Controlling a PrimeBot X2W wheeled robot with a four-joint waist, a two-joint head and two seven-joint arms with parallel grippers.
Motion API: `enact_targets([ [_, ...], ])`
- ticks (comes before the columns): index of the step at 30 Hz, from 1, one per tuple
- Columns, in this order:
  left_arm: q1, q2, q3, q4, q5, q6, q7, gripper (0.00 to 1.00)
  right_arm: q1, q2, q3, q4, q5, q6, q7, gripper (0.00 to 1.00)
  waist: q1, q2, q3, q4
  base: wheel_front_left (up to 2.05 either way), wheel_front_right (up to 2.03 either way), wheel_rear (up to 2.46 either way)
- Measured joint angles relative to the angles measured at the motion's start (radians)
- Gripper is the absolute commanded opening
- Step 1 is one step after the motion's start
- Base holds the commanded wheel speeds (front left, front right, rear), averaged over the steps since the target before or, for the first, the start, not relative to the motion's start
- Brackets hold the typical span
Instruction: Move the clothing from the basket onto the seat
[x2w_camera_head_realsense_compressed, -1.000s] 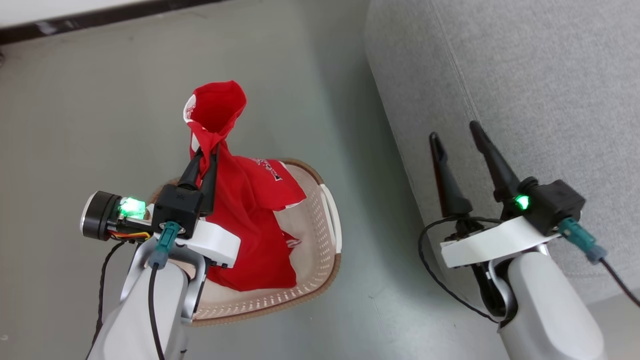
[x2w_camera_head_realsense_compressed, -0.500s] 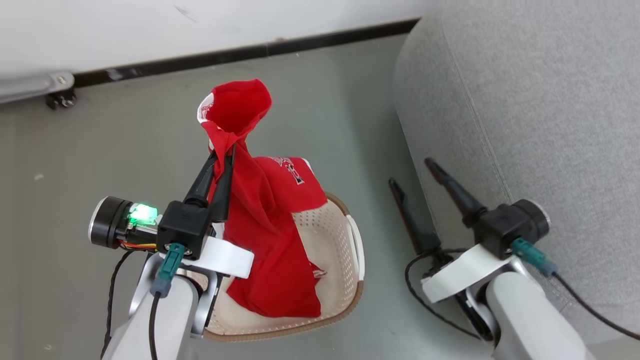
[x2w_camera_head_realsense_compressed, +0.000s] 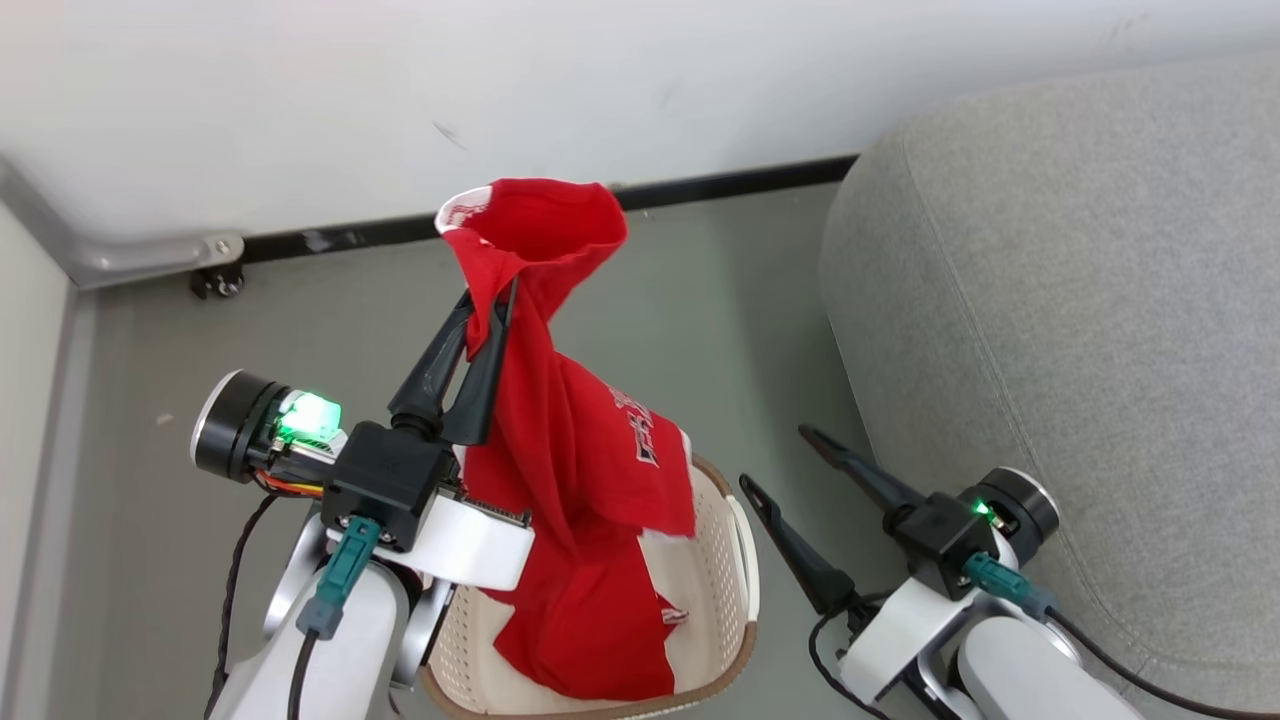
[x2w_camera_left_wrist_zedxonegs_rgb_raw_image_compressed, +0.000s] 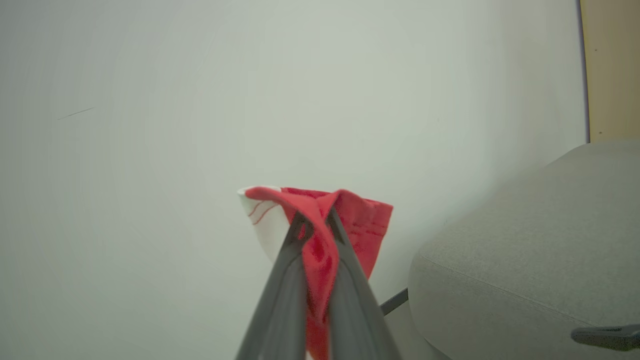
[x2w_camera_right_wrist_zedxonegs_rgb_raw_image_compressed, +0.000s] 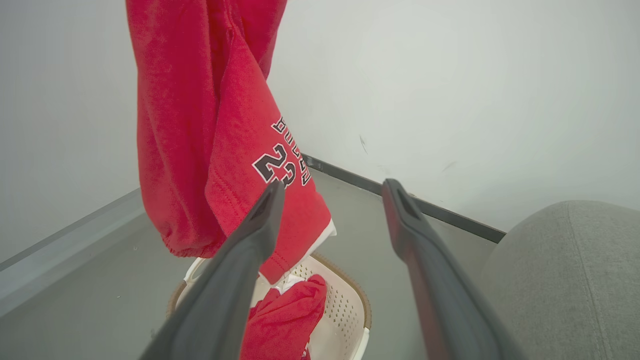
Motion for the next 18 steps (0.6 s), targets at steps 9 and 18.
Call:
enact_targets([
  [9, 0.024, 0.003, -0.015, -0.046, -0.028, -0.033, 0.0, 0.0, 0.003, -0.047, 0.087, -0.017, 0.037, 0.0, 0.032, 1.0, 0.0, 0.0, -0.072, 0.022, 0.0, 0.0, 0.0],
  [18, 0.041, -0.002, -0.057, -0.09, -0.045, -0.083, 0.0, 0.0, 0.02, -0.083, 0.183, -0.054, 0.103, 0.0, 0.077, 1.0, 0.0, 0.0, -0.125, 0.038, 0.0, 0.0, 0.0],
])
